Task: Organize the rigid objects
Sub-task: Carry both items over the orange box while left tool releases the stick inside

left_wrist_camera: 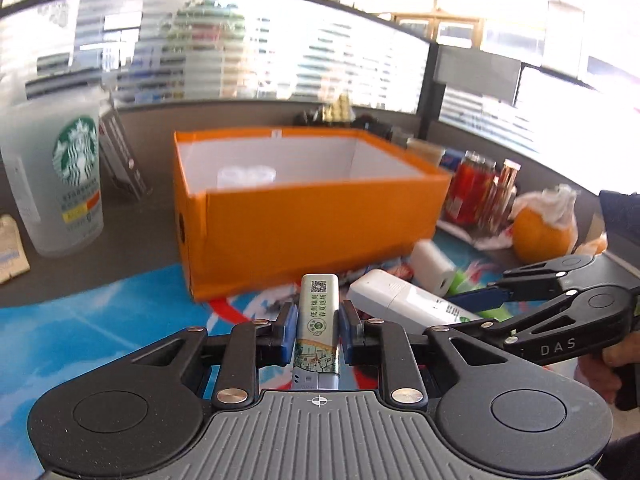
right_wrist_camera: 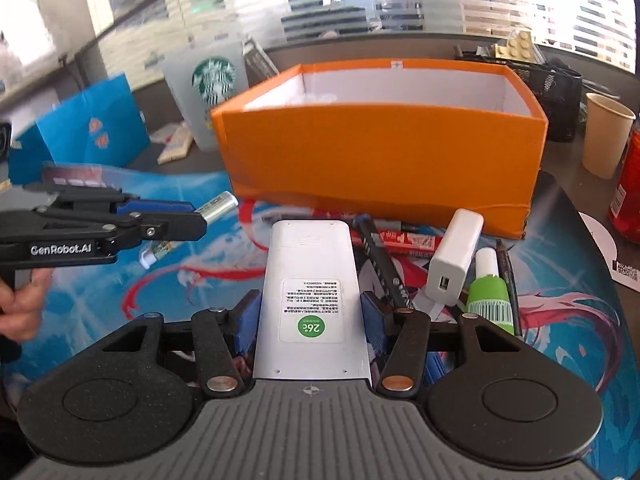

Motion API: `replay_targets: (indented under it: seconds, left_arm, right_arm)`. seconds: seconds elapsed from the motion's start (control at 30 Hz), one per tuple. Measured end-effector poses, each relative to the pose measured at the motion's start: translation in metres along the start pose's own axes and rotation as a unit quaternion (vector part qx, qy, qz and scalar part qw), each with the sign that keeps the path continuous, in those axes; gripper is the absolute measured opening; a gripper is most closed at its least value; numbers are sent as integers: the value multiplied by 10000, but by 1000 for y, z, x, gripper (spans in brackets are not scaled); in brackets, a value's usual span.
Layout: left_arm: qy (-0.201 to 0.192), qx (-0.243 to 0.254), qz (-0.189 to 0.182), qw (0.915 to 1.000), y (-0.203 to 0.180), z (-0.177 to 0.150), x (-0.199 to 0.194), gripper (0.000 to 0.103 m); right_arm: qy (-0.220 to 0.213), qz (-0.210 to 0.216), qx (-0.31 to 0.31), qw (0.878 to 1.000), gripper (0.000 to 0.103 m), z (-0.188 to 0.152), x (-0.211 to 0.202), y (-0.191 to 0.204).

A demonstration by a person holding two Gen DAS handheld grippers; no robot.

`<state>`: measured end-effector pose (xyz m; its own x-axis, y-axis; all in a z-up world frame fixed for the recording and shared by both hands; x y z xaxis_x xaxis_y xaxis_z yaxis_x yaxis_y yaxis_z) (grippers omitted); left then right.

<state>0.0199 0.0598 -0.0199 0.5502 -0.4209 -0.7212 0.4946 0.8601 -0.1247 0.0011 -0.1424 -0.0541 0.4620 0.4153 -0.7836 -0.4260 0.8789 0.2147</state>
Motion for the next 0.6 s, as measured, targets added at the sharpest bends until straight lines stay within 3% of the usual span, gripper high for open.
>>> replay_targets:
  seconds: [0.6]
  left_arm:
    - [-727,426,255,9961,-18,82,-41,21]
  right_arm:
    - [-969,-271,-216,9947,50,60,-63,-3]
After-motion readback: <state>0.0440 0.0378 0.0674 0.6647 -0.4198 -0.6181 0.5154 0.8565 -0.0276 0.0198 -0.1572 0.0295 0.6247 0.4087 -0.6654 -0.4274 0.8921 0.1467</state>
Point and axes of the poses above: each gripper's, at about its wrist camera, not at the fingertips, and x roughly the way its jaws point, y to its left, z to its top, the point moved 2 cm from there along x, roughly the way its jaws point, and after that the axes turned 15 degrees about y, right-handed, at the moved point
